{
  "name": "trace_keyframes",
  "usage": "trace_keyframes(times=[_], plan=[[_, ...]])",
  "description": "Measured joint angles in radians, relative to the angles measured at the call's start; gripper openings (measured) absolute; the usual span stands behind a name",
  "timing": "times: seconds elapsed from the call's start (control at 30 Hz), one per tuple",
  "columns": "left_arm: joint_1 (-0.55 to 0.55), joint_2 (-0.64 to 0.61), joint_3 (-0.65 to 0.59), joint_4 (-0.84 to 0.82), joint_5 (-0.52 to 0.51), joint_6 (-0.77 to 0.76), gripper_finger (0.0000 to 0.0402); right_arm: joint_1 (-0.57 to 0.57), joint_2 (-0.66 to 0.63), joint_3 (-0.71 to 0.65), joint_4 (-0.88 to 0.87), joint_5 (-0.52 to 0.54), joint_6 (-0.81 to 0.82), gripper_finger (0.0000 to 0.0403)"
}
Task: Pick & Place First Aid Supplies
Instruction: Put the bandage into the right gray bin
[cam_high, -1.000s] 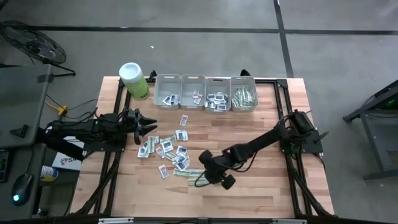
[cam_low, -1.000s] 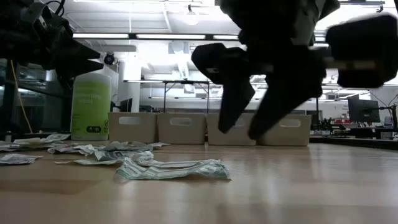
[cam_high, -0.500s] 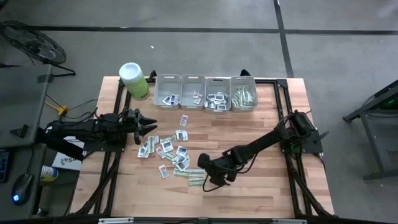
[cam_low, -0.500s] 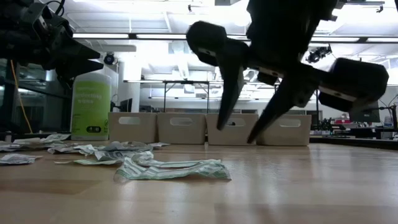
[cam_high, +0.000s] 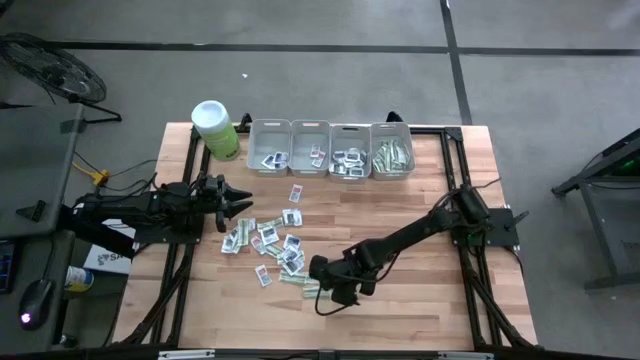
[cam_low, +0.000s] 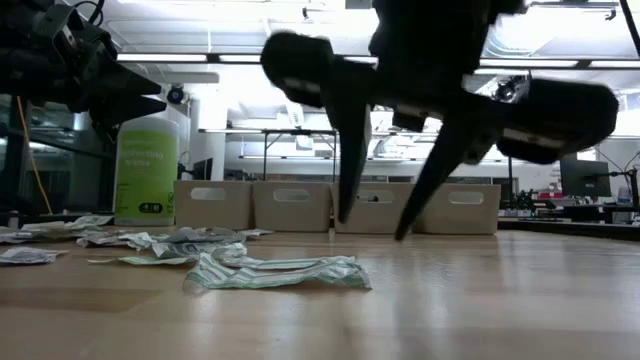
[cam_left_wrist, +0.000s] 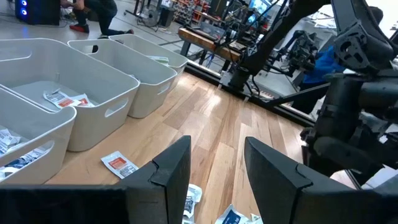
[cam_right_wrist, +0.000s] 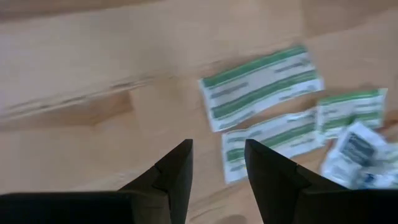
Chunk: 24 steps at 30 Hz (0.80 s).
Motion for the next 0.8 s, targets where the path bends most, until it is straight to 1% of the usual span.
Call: trace_keyframes(times=[0.27,0.43,0.57,0.8], plan=[[0.000,0.000,0.000,0.000,0.000,0.000,0.0150,-0.021,0.042,0.017,-0.007,-0.003,-0.094,0.0138],[0.000,0.000,0.000,0.000,0.000,0.000,0.0150,-0.038,0.049,0.017,-0.010,-0.006,-0.120,0.0138],[0.000,0.000,0.000,0.000,0.000,0.000,0.0150,-0.046,0.050,0.017,-0.014,-0.003,-0.179,0.0138],[0.000,0.000,0.000,0.000,0.000,0.000,0.0150,-0.071,0.076,0.023,-0.010,-0.039,-0.187,0.0138]])
